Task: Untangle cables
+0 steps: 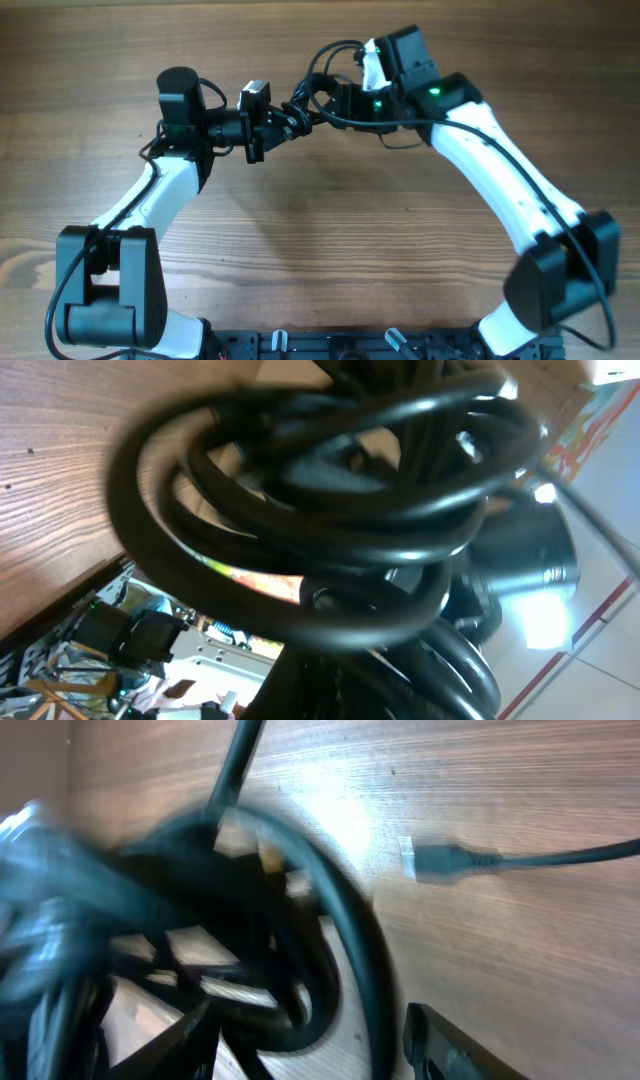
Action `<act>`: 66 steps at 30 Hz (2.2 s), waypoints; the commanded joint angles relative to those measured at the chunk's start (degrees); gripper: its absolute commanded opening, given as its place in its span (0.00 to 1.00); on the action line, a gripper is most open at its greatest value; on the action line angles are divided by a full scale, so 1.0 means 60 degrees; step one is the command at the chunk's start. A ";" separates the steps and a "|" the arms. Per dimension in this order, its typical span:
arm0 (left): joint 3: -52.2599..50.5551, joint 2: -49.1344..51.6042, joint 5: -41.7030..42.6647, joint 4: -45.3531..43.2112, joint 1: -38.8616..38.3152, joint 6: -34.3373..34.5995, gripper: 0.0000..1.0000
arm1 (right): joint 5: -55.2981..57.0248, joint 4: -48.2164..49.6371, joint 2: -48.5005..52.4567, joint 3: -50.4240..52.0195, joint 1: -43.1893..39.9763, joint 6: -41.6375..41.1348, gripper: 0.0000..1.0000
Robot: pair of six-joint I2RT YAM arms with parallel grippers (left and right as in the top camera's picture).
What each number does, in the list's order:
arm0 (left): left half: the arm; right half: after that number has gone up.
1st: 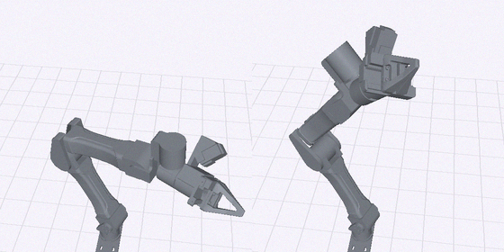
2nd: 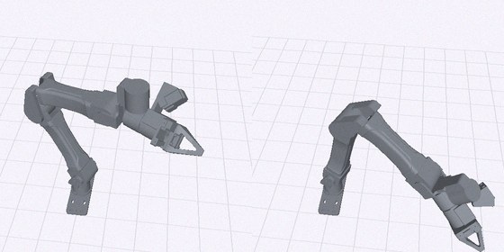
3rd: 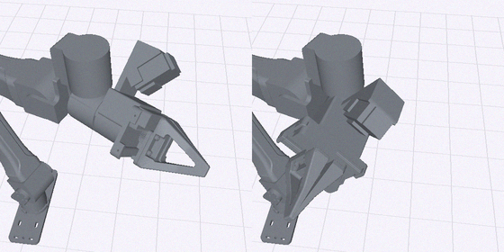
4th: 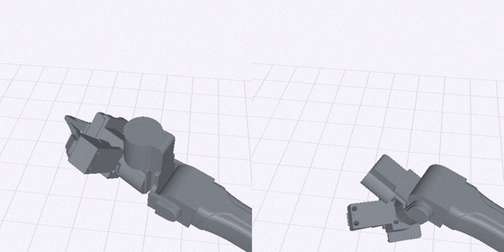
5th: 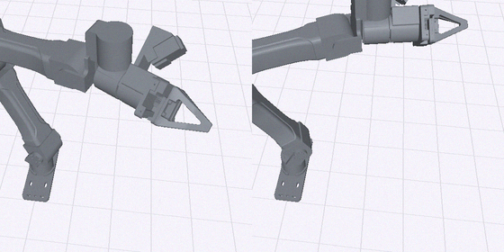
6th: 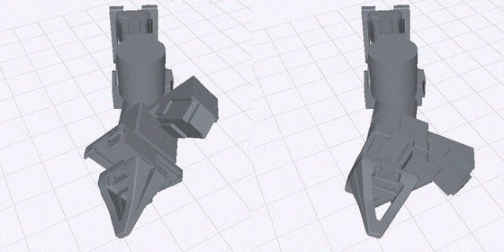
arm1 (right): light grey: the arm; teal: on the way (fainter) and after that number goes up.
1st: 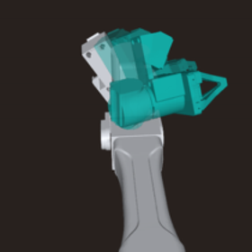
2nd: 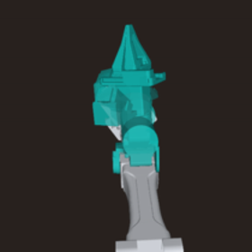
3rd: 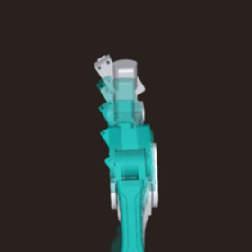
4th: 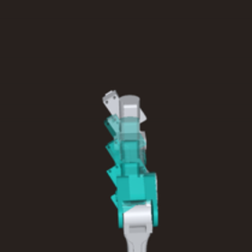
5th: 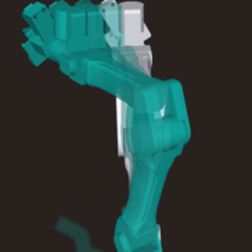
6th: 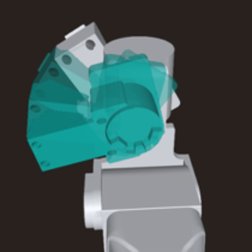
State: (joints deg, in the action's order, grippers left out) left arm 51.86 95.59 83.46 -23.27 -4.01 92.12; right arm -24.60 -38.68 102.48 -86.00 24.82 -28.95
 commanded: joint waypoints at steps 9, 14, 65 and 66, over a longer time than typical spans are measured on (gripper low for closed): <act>0.0109 -0.0204 0.0492 -0.0098 -0.0087 0.0579 0.04 | 0.0772 0.1180 0.0554 0.0040 -0.0029 -0.0739 0.55; 0.0113 -0.0255 0.0441 -0.0335 -0.0113 0.3679 0.04 | 0.1916 0.0197 0.0696 0.0040 -0.0051 -0.0616 0.11; 0.3512 0.0761 -1.2611 0.9868 -0.5526 -0.2619 0.36 | 0.2350 -0.4925 0.0688 -0.2353 -0.4051 0.2328 0.82; 0.3512 0.1024 -1.2356 0.9617 -0.5694 -0.2503 0.38 | 0.2350 -0.4925 0.0688 -0.2339 -0.4051 0.2328 0.83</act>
State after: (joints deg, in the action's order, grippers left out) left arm 72.82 97.76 8.93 36.71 -35.57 70.48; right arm -9.17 -68.14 106.30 -99.07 0.60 -16.14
